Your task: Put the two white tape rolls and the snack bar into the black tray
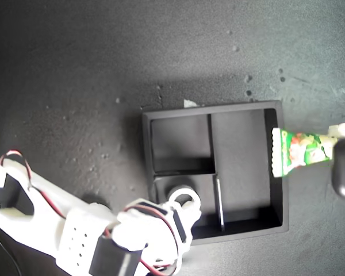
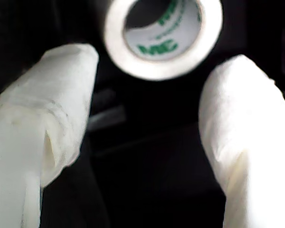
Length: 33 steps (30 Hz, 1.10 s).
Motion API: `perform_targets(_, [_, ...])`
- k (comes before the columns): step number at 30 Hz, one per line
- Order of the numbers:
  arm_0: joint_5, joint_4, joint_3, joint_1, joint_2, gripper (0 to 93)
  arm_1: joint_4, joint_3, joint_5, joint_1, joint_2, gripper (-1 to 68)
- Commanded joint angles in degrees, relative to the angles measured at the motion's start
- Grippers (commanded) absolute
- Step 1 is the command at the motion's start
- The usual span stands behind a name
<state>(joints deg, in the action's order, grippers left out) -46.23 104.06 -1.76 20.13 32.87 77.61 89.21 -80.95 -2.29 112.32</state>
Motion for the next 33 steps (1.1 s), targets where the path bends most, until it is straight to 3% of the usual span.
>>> perform_targets(1, [-1.8,1.0,3.8,-1.7,6.3,16.7,0.1,-4.3,12.1,-0.1,0.7,-0.6])
perform_targets(6, [-6.9,1.0,18.4,-3.9,18.5,16.7,-0.5,-8.0,24.5,-2.6,-1.3,-0.6])
perform_targets(10, [-15.6,1.0,32.0,-2.6,31.0,16.7,2.5,-17.1,35.2,-4.8,-11.5,-0.6])
perform_targets(14, [-26.0,0.9,48.5,2.0,43.2,16.8,5.0,-26.4,41.8,-5.1,-24.6,-0.6])
perform_targets(19, [-35.9,0.5,54.1,11.7,45.7,16.9,5.1,-34.3,47.5,-5.3,-37.4,-0.6])
perform_targets(26, [-41.5,-2.5,49.9,19.1,35.9,17.1,5.0,-38.8,50.8,-4.9,-50.3,-0.6])
perform_targets(33, [-44.8,-2.3,41.7,22.5,25.8,17.3,4.3,-40.9,51.2,-5.4,-53.9,-0.6])
